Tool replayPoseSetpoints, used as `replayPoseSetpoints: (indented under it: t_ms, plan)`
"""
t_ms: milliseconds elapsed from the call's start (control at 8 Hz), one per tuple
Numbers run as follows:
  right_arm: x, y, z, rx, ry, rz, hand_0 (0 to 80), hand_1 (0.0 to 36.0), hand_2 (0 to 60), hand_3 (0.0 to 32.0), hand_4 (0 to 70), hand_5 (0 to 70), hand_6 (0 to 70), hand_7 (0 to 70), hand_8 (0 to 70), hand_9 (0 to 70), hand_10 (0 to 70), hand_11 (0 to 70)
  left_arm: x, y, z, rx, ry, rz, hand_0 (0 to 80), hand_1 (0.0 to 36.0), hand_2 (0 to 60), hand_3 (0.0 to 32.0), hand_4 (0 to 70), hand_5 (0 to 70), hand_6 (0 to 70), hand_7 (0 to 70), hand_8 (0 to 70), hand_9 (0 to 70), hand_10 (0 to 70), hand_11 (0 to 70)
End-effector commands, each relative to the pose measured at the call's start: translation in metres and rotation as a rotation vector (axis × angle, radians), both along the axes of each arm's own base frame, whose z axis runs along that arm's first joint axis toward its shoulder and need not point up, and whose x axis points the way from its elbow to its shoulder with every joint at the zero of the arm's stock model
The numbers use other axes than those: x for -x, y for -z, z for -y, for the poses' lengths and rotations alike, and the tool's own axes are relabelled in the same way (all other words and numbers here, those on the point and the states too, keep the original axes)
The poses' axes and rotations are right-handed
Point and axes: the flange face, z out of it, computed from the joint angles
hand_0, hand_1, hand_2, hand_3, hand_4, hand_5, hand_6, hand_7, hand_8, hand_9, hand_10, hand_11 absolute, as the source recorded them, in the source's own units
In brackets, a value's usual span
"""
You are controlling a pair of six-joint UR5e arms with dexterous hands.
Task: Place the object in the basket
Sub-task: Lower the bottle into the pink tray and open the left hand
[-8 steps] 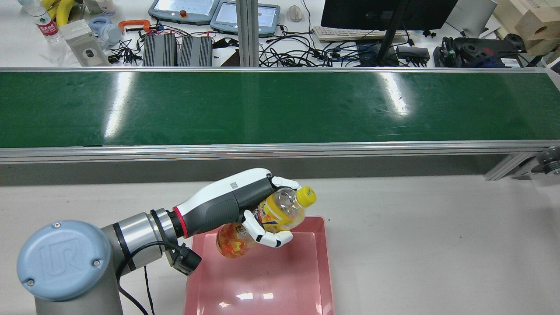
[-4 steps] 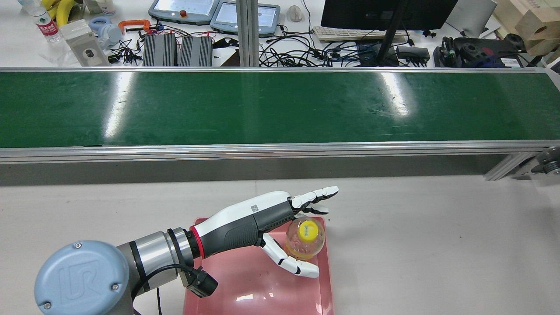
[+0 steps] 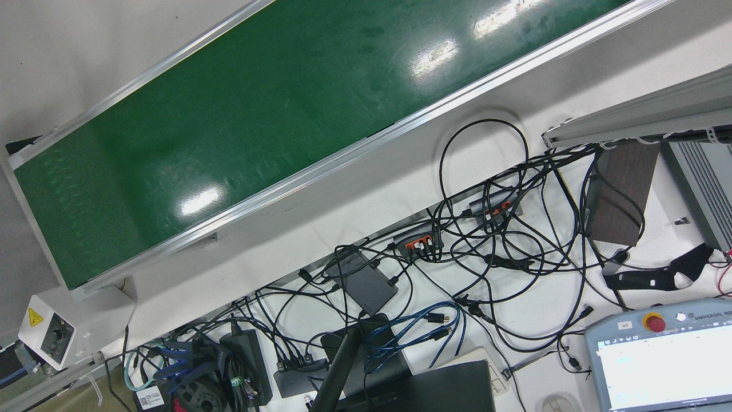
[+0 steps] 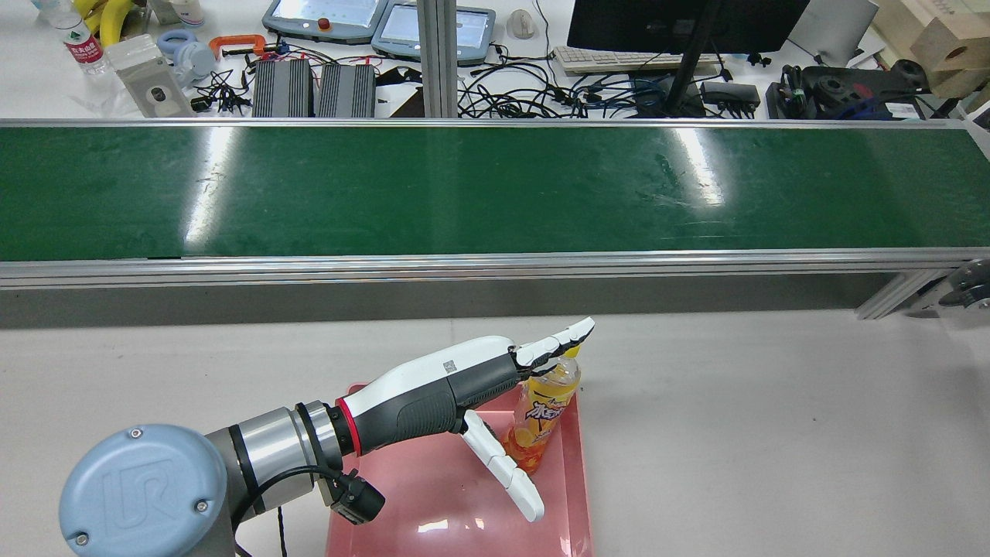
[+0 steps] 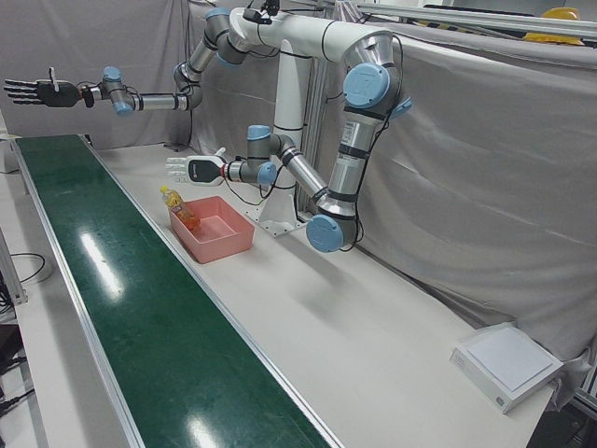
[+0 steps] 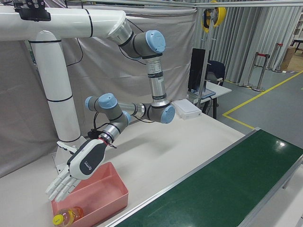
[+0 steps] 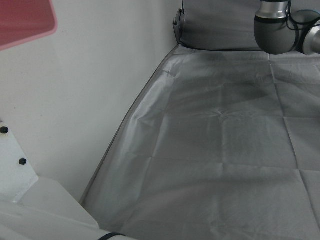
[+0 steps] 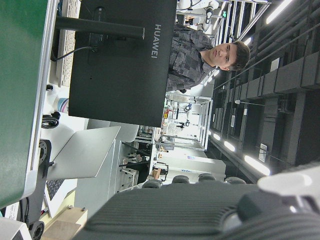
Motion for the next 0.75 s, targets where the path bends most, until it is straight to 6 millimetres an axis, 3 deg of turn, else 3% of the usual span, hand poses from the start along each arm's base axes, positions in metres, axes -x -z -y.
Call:
replayPoseSetpoints:
  t_ms: [0, 375, 625]
  plan:
    - [0.000, 0.000, 0.000, 0.000, 0.000, 0.000, 0.0, 0.0, 0.0, 0.0, 0.0, 0.0, 0.0, 0.0, 0.0, 0.0, 0.0, 0.0, 0.001, 0.001, 0.002, 0.005, 0.001, -0.006, 46.5, 10.1, 0.0, 0.0, 0.0, 0.0, 0.0, 0.0, 0.0, 0.2, 3.6, 6.9]
    - [0.000, 0.001, 0.000, -0.001, 0.000, 0.000, 0.0, 0.0, 0.0, 0.0, 0.0, 0.0, 0.0, 0.0, 0.0, 0.0, 0.0, 0.0, 0.007, 0.004, 0.006, 0.005, 0.009, -0.019, 46.5, 10.1, 0.0, 0.0, 0.0, 0.3, 0.0, 0.0, 0.0, 0.6, 4.0, 7.5]
    - [0.000, 0.001, 0.000, -0.001, 0.000, 0.000, 0.0, 0.0, 0.0, 0.0, 0.0, 0.0, 0.0, 0.0, 0.0, 0.0, 0.0, 0.0, 0.021, 0.007, 0.019, 0.017, 0.029, -0.040, 46.3, 10.0, 0.0, 0.0, 0.0, 0.3, 0.0, 0.0, 0.5, 1.6, 4.8, 8.6]
